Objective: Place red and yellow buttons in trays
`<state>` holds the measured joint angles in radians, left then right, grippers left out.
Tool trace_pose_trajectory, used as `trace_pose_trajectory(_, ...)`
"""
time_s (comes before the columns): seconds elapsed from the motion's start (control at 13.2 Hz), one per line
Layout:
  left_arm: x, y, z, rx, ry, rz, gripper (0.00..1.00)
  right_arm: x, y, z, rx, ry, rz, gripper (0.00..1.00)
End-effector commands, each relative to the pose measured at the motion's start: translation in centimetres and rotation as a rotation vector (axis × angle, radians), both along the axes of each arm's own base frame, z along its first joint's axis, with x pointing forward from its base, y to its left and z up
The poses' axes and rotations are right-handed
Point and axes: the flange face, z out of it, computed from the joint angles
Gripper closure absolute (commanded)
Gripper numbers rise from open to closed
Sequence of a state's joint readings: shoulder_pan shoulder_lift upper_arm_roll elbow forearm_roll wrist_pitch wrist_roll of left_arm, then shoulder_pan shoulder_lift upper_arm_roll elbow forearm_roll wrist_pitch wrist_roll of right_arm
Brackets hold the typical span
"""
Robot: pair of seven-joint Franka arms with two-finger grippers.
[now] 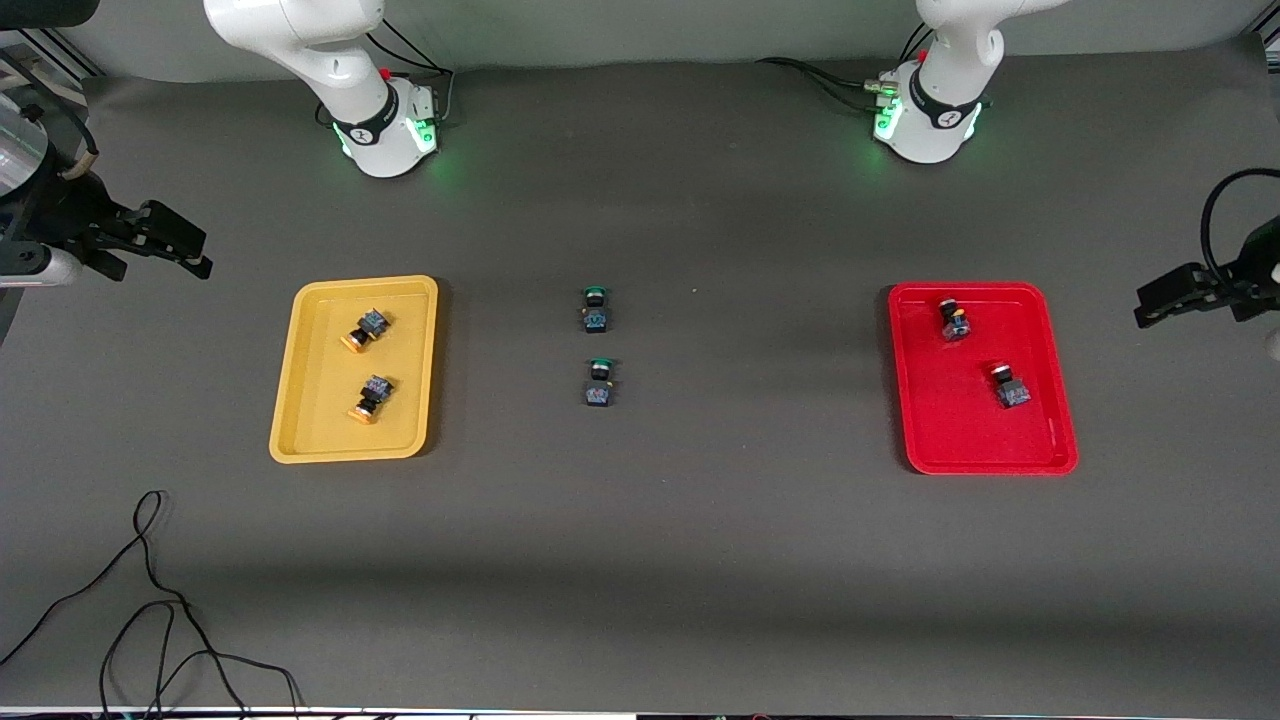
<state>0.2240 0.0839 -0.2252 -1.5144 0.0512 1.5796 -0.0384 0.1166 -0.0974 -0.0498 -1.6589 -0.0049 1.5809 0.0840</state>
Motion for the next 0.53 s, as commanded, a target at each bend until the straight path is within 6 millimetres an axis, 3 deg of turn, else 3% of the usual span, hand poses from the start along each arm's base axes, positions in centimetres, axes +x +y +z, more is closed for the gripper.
trace_pose_trajectory(0.0, 0.9, 0.0, -1.1, -0.020, 0.007, 0.012, 0.00, 0.3, 0.2, 0.7, 0.024, 0.008, 0.030, 0.00)
trace_pose_trajectory(0.46, -1.1, -1.5, -0.9, -0.052, -0.010, 0.047, 0.00, 1.0, 0.1, 1.4, 0.046, -0.012, 0.023, 0.00)
